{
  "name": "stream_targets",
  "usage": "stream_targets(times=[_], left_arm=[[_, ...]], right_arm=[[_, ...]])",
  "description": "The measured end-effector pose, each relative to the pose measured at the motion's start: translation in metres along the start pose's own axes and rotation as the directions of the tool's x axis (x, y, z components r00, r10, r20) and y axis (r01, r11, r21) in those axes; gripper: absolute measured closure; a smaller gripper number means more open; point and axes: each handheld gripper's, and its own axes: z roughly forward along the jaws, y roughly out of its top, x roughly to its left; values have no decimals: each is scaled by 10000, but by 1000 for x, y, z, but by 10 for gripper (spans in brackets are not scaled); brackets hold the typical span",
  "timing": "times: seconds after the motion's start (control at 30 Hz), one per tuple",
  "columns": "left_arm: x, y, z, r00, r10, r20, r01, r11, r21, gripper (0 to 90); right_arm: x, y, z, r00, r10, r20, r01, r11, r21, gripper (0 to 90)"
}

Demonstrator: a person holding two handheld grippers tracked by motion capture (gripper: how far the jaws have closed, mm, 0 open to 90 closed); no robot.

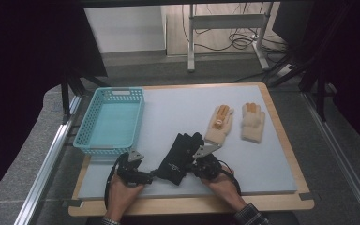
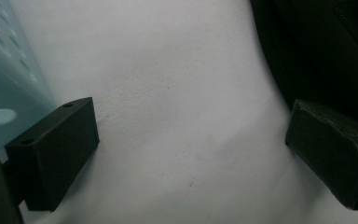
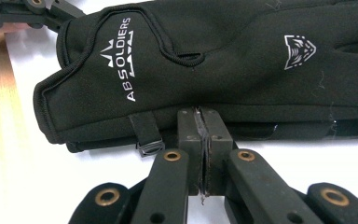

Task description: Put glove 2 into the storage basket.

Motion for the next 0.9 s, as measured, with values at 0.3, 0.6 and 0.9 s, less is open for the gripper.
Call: stream_targets(times=[0.3, 0.6, 0.9], left_arm=[[1, 0, -1, 10000, -55, 6, 55, 10000, -58, 38], [10, -6, -7, 9998, -160, -139, 160, 9999, 32, 29], [10, -6, -6, 9998, -163, -125, 164, 9999, 40, 25]], right_arm=[[-4, -4, -9, 10000, -46, -68, 46, 10000, -63, 828], [-26, -15, -42, 9967, 347, 728, -317, 9986, -428, 752], [-65, -37, -86, 9643, 1405, 2244, -1208, 9877, -989, 498]])
